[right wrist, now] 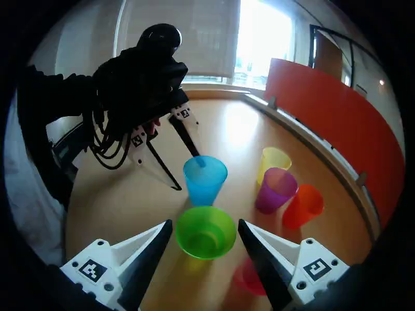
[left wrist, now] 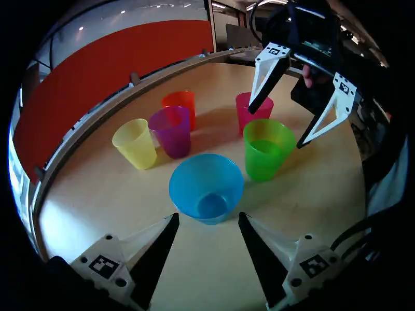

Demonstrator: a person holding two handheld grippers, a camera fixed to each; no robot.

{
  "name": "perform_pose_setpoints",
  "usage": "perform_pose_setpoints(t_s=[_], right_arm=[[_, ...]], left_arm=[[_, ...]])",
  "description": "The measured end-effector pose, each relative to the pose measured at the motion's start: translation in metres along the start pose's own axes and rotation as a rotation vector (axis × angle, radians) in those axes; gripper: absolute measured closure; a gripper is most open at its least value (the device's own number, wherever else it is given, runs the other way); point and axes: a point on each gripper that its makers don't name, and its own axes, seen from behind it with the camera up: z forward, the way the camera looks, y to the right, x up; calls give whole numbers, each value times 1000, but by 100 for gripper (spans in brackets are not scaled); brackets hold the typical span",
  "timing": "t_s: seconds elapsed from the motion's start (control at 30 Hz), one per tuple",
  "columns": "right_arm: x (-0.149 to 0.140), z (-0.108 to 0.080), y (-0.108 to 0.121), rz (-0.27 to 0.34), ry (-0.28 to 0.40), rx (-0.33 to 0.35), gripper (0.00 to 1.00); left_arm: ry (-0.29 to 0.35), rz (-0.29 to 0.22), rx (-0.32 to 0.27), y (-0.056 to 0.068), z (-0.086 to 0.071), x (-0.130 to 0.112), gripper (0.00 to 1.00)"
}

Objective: Pour water

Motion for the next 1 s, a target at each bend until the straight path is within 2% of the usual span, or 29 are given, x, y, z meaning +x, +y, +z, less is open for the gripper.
perform_pose_setpoints(t_s=[0.3,0.67,0.87,1.0], right_arm=[[10,-16,-6,-6,27,-20,2],[10,-41,-7,1,47,-65,2],[9,-50,-6,10,55,-88,2],[9,-56,-3,28,74,-110,2]], left_arm=[[3,-14,27,1,-16,-1,16],[15,-28,78,-5,-38,-4,15],[23,-52,107,-10,-46,-7,16],[38,-85,133,-14,-51,-8,16]])
